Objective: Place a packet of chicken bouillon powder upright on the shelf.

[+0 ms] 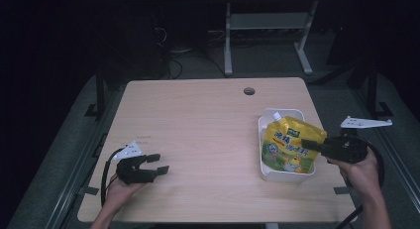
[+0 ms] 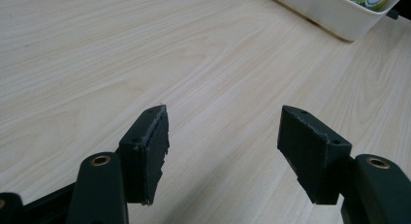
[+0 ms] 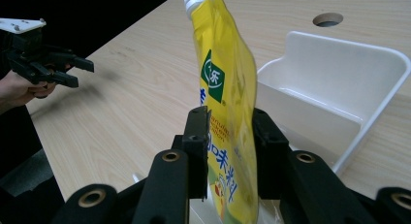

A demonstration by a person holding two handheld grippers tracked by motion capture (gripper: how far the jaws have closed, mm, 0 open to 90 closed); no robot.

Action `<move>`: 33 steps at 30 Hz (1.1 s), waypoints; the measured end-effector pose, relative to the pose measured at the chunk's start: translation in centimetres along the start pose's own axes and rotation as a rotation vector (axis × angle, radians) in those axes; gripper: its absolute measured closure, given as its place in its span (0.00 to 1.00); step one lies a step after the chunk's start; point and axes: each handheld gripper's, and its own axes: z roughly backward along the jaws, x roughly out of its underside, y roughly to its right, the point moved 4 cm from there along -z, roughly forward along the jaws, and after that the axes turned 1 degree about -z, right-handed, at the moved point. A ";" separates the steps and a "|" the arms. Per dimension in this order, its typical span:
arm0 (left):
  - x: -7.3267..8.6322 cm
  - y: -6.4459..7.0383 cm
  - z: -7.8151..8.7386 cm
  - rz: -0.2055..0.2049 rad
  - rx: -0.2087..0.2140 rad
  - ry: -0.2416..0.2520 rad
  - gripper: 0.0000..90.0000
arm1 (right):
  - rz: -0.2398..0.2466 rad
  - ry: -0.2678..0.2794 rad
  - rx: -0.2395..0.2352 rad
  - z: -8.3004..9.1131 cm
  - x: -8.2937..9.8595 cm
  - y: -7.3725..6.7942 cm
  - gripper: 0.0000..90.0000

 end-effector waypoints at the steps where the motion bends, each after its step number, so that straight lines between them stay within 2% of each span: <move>1: 0.0 0.0 0.0 0.000 0.000 0.000 0.39 | 0.000 0.003 0.001 0.0 0.1 0.1 0.78; 10: 0.0 0.0 -0.1 -0.001 0.000 -0.004 0.38 | -0.022 0.013 0.010 0.3 0.8 0.4 0.72; 21: 0.1 0.0 -0.1 -0.001 0.001 -0.008 0.38 | -0.039 0.028 0.029 1.4 1.8 0.7 0.66; 33: 0.1 0.1 -0.1 0.003 0.000 -0.004 0.38 | -0.032 0.026 0.053 2.7 2.9 0.4 0.59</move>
